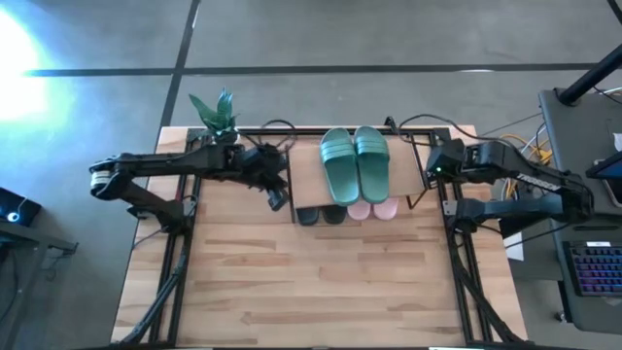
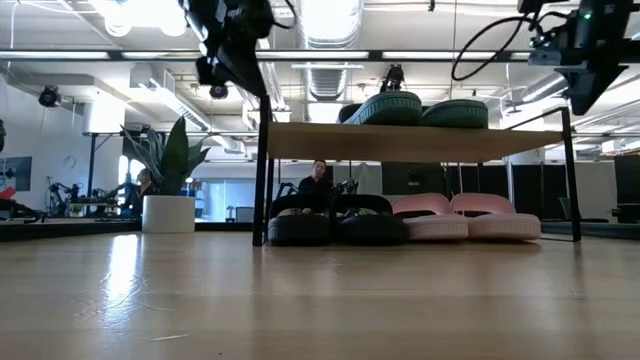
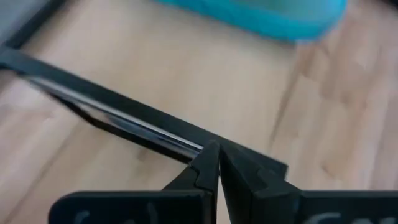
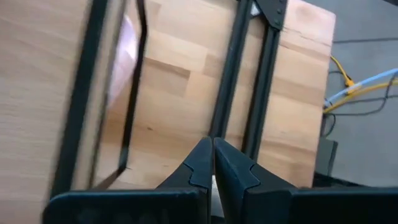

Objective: Pick and place slides into the shelf
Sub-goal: Adjust the shelf

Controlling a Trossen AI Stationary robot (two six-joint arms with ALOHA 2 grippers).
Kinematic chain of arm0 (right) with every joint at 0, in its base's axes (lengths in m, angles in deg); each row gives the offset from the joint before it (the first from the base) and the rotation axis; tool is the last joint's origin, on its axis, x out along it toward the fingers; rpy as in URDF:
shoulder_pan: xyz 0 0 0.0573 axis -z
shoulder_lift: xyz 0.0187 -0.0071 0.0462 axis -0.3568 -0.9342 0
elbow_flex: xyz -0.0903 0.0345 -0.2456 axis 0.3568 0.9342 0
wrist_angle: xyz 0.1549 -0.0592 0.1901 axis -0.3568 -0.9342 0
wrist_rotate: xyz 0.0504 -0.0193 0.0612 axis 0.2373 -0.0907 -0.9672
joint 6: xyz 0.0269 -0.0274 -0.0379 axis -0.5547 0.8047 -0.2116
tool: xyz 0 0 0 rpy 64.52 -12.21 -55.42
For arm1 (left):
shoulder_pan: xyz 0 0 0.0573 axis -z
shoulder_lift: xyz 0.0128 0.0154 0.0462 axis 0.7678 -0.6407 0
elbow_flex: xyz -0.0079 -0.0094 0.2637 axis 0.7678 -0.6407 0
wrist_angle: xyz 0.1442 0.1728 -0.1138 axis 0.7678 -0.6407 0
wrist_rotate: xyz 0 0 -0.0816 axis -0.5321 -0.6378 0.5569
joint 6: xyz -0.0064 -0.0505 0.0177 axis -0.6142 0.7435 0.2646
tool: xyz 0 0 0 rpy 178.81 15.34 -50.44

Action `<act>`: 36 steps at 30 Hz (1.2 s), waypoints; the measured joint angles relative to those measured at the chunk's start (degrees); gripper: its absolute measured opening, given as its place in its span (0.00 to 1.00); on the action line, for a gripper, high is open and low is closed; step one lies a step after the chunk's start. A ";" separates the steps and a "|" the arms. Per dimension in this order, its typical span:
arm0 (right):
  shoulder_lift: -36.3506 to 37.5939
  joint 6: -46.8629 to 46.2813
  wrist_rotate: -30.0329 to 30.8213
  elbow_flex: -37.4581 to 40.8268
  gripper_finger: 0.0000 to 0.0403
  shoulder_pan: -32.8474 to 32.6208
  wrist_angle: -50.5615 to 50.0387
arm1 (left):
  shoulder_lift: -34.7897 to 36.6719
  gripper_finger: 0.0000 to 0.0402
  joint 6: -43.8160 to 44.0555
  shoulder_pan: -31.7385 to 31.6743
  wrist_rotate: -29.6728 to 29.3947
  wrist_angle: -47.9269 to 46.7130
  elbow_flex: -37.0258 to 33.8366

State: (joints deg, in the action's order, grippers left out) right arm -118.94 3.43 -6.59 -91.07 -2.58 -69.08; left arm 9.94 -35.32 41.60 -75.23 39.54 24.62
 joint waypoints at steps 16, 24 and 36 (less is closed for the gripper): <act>0.24 -0.78 -7.41 5.80 0.02 0.18 2.89 | 0.66 0.00 2.20 -6.39 -4.11 8.43 -7.73; 0.00 0.37 -12.92 6.40 0.02 0.08 3.73 | -2.30 0.00 -2.05 -11.10 -1.20 10.79 -7.55; -0.03 3.35 -18.40 6.52 0.02 0.00 9.54 | -2.53 0.00 -4.99 -14.87 0.94 14.70 -7.97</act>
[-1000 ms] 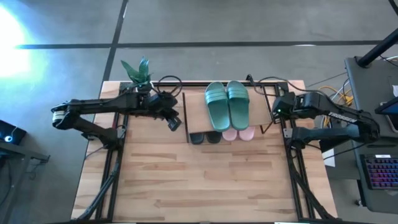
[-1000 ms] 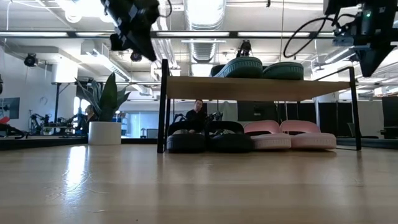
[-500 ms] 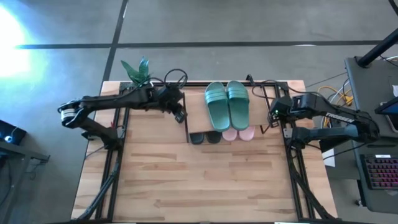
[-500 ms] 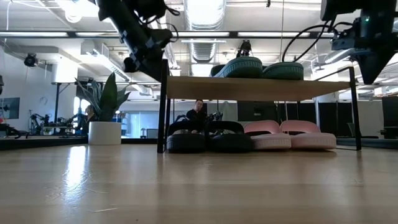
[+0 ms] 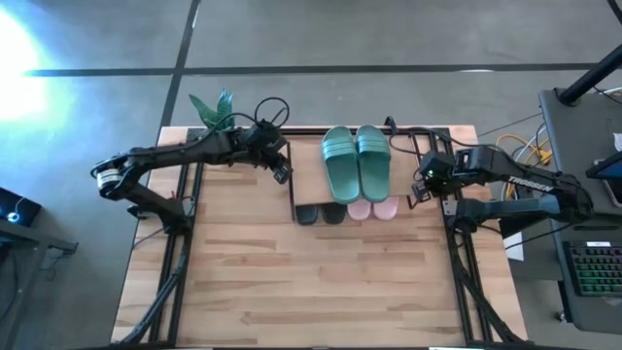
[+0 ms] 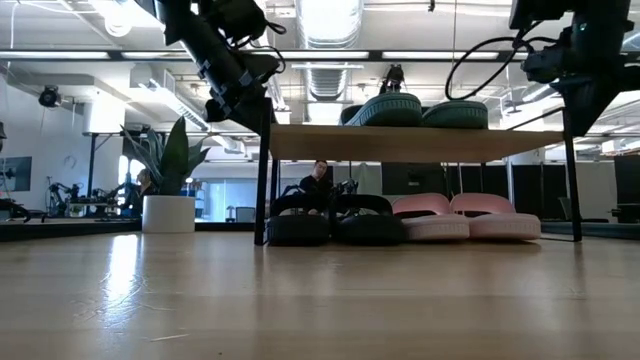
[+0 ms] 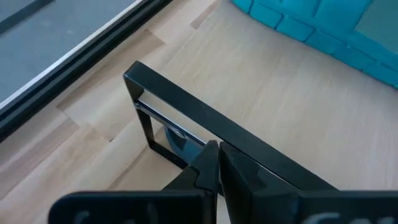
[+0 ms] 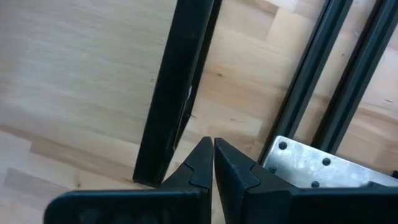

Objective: Pick and place slides into the shelf
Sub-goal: Adjust the shelf

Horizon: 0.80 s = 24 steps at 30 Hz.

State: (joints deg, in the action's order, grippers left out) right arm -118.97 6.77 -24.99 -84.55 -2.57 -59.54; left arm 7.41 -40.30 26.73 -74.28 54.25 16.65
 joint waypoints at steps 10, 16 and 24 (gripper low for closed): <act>0.82 -0.28 1.07 -0.01 0.02 -0.81 -0.41 | -0.59 0.00 -1.03 -0.99 1.38 -0.36 -0.01; 0.90 -0.57 8.02 -1.15 0.02 -0.81 -0.12 | -0.59 0.00 -1.04 -1.00 1.76 -0.36 -0.02; 0.50 2.82 2.72 -1.41 0.02 -0.79 5.06 | -0.57 0.00 -1.04 -1.00 1.71 -0.80 -0.04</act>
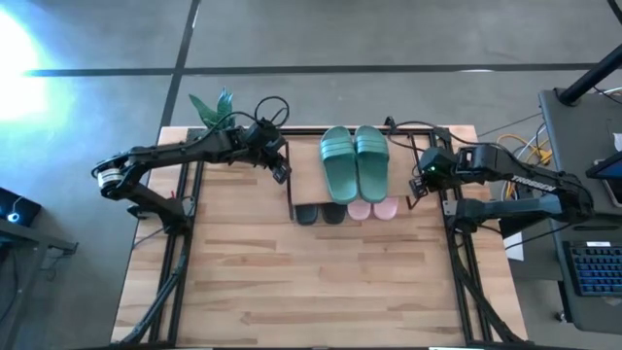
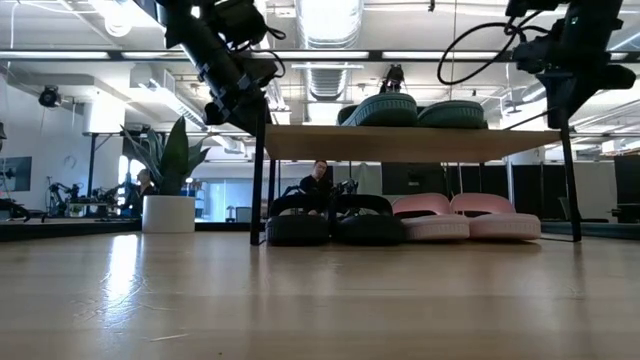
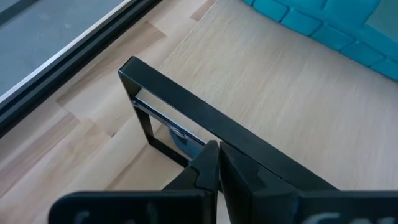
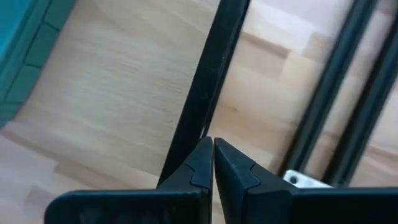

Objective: Pick and place slides into the shelf
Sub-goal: Adjust the shelf

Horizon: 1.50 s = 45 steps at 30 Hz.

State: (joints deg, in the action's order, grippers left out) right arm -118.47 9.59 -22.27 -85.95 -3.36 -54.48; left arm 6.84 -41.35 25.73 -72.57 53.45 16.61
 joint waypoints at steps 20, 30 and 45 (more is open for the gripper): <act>-0.02 -1.26 -8.52 -0.01 0.02 -2.78 -1.92 | -2.93 0.00 -2.04 -0.88 0.07 1.31 0.51; -0.13 -3.28 -8.56 -0.01 0.02 -5.33 -1.59 | -2.20 0.00 -3.00 -1.68 0.19 0.56 0.35; 3.57 -4.23 -5.60 -0.22 0.02 -5.32 -4.04 | 2.57 0.00 -3.15 -1.35 0.38 -5.61 0.17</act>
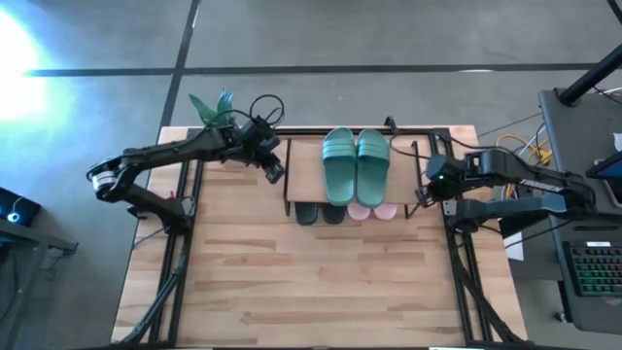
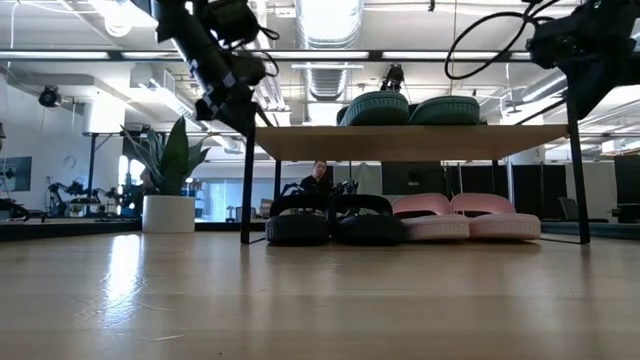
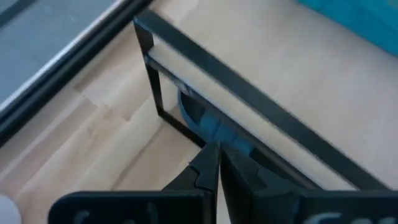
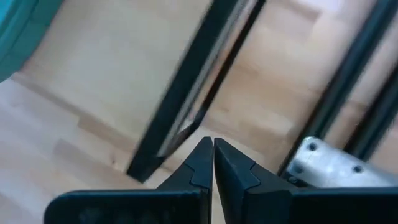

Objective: Pick and place slides into the shelf
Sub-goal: Adjust the shelf, then return to Home Position

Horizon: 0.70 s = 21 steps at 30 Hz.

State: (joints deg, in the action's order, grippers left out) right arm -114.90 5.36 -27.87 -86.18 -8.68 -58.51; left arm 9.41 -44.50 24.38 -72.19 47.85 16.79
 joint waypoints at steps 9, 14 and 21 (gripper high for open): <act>4.74 3.77 9.43 -4.94 0.02 0.01 3.20 | 10.05 0.00 0.74 5.49 2.40 1.11 -0.45; 5.49 5.23 7.60 -9.59 0.02 0.00 8.70 | 14.33 0.00 8.07 10.98 10.21 20.86 -6.01; 6.47 18.40 -2.82 -11.95 0.02 -3.96 21.33 | 18.93 0.00 14.02 15.47 11.45 49.58 -17.60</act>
State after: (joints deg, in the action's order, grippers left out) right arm -108.43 23.76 -30.69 -98.12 -12.64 -37.18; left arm 28.33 -30.48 39.85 -60.75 97.43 -0.82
